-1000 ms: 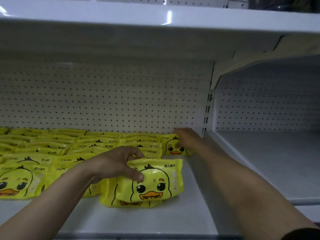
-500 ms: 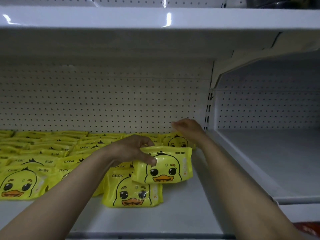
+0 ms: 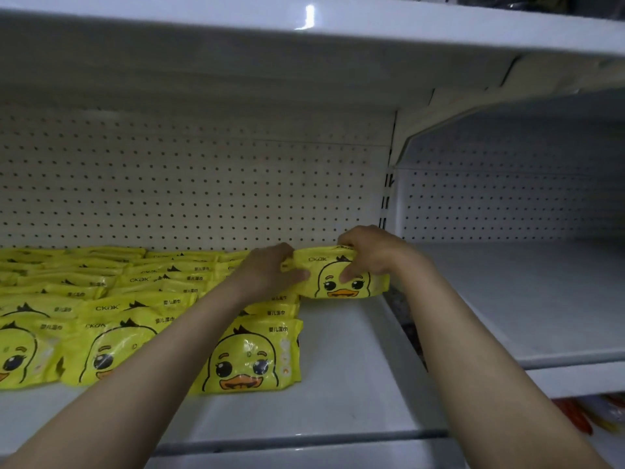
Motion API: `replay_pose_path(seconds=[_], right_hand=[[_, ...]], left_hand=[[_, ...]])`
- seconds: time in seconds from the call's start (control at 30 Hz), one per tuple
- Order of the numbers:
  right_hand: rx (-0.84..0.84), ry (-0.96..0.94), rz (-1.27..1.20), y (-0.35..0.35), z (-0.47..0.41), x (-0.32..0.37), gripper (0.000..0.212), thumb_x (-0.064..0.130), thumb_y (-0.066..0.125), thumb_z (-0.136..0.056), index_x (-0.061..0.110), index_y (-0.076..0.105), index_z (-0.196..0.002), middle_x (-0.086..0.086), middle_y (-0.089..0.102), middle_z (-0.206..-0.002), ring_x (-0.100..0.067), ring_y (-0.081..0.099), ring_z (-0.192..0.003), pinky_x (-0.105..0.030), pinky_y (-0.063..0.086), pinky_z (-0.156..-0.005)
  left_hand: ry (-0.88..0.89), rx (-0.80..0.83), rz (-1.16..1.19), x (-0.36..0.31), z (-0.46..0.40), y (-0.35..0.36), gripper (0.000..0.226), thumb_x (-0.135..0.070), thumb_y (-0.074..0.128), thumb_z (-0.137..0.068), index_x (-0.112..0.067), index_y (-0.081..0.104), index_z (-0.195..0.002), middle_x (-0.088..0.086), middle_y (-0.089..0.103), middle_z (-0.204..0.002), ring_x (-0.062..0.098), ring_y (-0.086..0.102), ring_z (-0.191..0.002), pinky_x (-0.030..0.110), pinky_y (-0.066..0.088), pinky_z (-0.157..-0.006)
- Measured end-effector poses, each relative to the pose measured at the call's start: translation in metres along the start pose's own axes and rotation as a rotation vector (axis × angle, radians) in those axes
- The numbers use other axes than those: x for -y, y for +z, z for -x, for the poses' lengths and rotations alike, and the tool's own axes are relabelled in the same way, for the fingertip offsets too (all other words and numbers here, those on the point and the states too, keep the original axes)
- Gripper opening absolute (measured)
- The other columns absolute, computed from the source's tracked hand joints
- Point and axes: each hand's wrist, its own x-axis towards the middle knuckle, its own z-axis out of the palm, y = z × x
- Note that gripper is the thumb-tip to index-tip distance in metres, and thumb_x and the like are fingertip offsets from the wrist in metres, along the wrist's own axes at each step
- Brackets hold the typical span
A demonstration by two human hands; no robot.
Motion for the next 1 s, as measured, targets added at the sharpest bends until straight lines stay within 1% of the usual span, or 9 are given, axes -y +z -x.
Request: replay_pose_path(seconds=[0.07,0.1,0.17,0.27,0.37,0.6,0.7,0.77,1.0], right_hand=[[-0.011,0.057,0.011,0.006,-0.009,-0.015,0.041,0.034,0.086,-0.069,0.025,0.061,-0.1,0.003,0.06,-0.104,-0.018,0.057,-0.099,-0.032,0.05,-0.082],[-0.006,0.083,0.01,0.009,-0.014,-0.021,0.043,0.034,0.087,-0.068,0.024,0.063,-0.103,0.003,0.062,-0.106,-0.019,0.058,-0.101,-0.032,0.051,-0.085],[0.025,0.119,-0.004,0.018,-0.022,-0.029,0.049,0.033,0.088,-0.066,0.021,0.065,-0.108,0.001,0.064,-0.109,-0.019,0.059,-0.102,-0.032,0.052,-0.087],[0.057,0.129,-0.03,0.033,-0.035,-0.033,0.055,0.034,0.089,-0.065,0.018,0.067,-0.114,0.0,0.064,-0.11,-0.019,0.059,-0.102,-0.03,0.051,-0.084],[0.044,0.114,-0.055,0.049,-0.047,-0.035,0.059,0.037,0.088,-0.068,0.018,0.066,-0.119,0.0,0.063,-0.109,-0.016,0.055,-0.097,-0.026,0.044,-0.076],[-0.057,0.105,-0.087,0.066,-0.063,-0.041,0.055,0.039,0.087,-0.068,0.02,0.067,-0.115,0.0,0.067,-0.108,-0.019,0.06,-0.099,-0.028,0.046,-0.075],[-0.119,0.107,-0.121,0.071,-0.064,-0.043,0.067,0.037,0.086,-0.069,0.022,0.06,-0.129,-0.002,0.062,-0.123,-0.021,0.058,-0.11,-0.029,0.046,-0.083],[-0.157,0.1,-0.136,0.074,-0.065,-0.045,0.069,0.035,0.085,-0.071,0.022,0.057,-0.133,-0.003,0.06,-0.128,-0.023,0.055,-0.116,-0.03,0.045,-0.087],[-0.222,0.023,-0.149,0.084,-0.068,-0.048,0.059,0.029,0.084,-0.075,0.022,0.061,-0.129,-0.007,0.057,-0.124,-0.023,0.051,-0.118,-0.028,0.04,-0.084]], left_hand=[[-0.025,0.125,-0.123,0.01,0.006,0.011,0.064,-0.061,0.049,-0.09,-0.025,0.044,-0.142,-0.002,0.047,-0.145,0.021,0.045,-0.131,0.033,0.039,-0.103],[-0.037,0.167,-0.169,0.015,0.008,0.017,0.069,-0.068,0.041,-0.089,-0.028,0.04,-0.145,-0.002,0.041,-0.151,0.022,0.038,-0.137,0.038,0.034,-0.11],[-0.053,0.206,-0.286,0.023,0.008,0.025,0.074,-0.075,0.026,-0.087,-0.033,0.036,-0.147,-0.001,0.032,-0.156,0.026,0.026,-0.144,0.047,0.026,-0.115],[-0.065,0.201,-0.393,0.029,0.01,0.03,0.074,-0.076,0.015,-0.086,-0.038,0.03,-0.148,-0.001,0.026,-0.159,0.029,0.018,-0.146,0.052,0.018,-0.117],[-0.047,0.189,-0.413,0.032,0.013,0.033,0.072,-0.074,0.016,-0.089,-0.038,0.026,-0.15,0.0,0.023,-0.16,0.029,0.015,-0.147,0.051,0.013,-0.118],[-0.055,0.148,-0.414,0.03,0.014,0.034,0.07,-0.068,0.018,-0.093,-0.031,0.023,-0.152,-0.001,0.021,-0.16,0.027,0.012,-0.148,0.048,0.01,-0.12],[-0.043,0.136,-0.421,0.032,0.013,0.036,0.069,-0.067,0.019,-0.094,-0.03,0.026,-0.151,-0.001,0.024,-0.159,0.027,0.015,-0.148,0.049,0.013,-0.119],[-0.049,0.137,-0.415,0.033,0.013,0.036,0.069,-0.068,0.019,-0.093,-0.031,0.026,-0.151,-0.002,0.025,-0.159,0.026,0.015,-0.148,0.048,0.013,-0.119],[-0.059,0.132,-0.421,0.035,0.01,0.038,0.07,-0.07,0.017,-0.092,-0.033,0.026,-0.151,-0.002,0.025,-0.159,0.026,0.015,-0.148,0.049,0.013,-0.119]])
